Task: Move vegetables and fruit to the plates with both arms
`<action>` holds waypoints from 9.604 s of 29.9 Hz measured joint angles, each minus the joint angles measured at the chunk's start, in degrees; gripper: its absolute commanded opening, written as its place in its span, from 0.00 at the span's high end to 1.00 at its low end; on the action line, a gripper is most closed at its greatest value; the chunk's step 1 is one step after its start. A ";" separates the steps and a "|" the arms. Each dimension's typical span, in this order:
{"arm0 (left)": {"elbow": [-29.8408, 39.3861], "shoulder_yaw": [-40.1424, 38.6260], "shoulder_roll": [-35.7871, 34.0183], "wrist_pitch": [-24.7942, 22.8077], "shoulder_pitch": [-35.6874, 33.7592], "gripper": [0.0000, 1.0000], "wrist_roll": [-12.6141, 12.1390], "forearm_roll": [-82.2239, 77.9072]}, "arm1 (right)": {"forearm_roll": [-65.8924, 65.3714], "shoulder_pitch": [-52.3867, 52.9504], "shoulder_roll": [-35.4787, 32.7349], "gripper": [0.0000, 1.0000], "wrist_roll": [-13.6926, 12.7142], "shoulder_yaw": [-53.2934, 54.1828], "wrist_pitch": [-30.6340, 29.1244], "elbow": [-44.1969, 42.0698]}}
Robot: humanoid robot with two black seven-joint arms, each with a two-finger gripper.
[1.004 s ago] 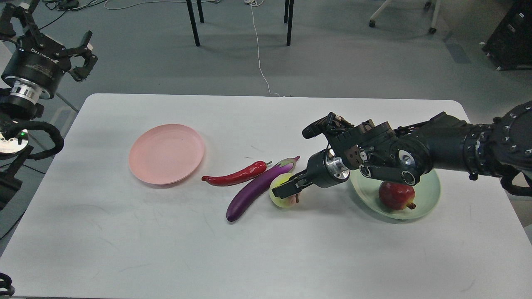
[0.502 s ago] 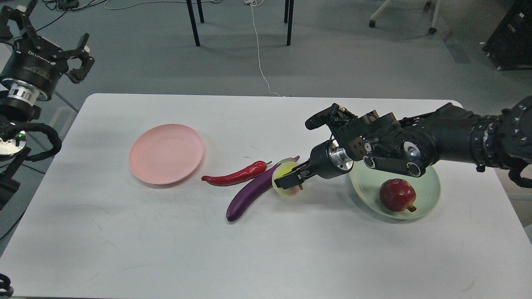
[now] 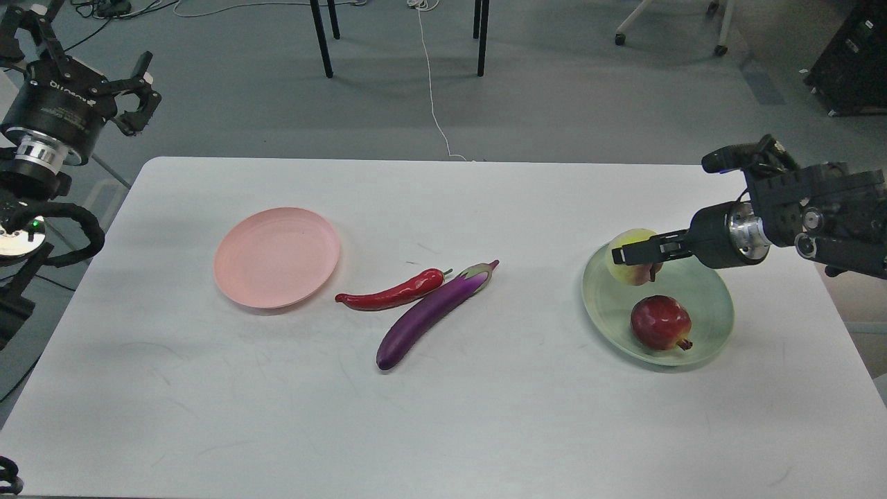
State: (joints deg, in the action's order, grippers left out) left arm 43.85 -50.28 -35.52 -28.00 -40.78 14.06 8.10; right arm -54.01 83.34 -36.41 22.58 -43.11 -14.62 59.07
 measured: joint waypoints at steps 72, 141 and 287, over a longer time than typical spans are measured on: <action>20.02 40.70 17.82 10.78 -10.66 0.35 -0.76 -126.04 | 75.13 -51.58 -15.92 0.02 4.48 70.65 -13.38 -6.38; 27.74 39.42 14.13 11.62 -7.14 0.88 -6.74 -124.58 | 74.51 -50.90 -16.10 0.02 4.39 73.13 -13.38 -6.15; 3.44 7.06 9.12 12.09 -8.36 0.02 -3.36 -12.28 | 74.22 -49.39 -6.83 0.02 3.42 80.36 -13.38 -12.15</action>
State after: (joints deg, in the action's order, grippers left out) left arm 47.29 -43.22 -26.40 -15.91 -49.15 10.70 -4.19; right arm 20.21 33.95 -43.24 26.01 37.25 -28.00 46.92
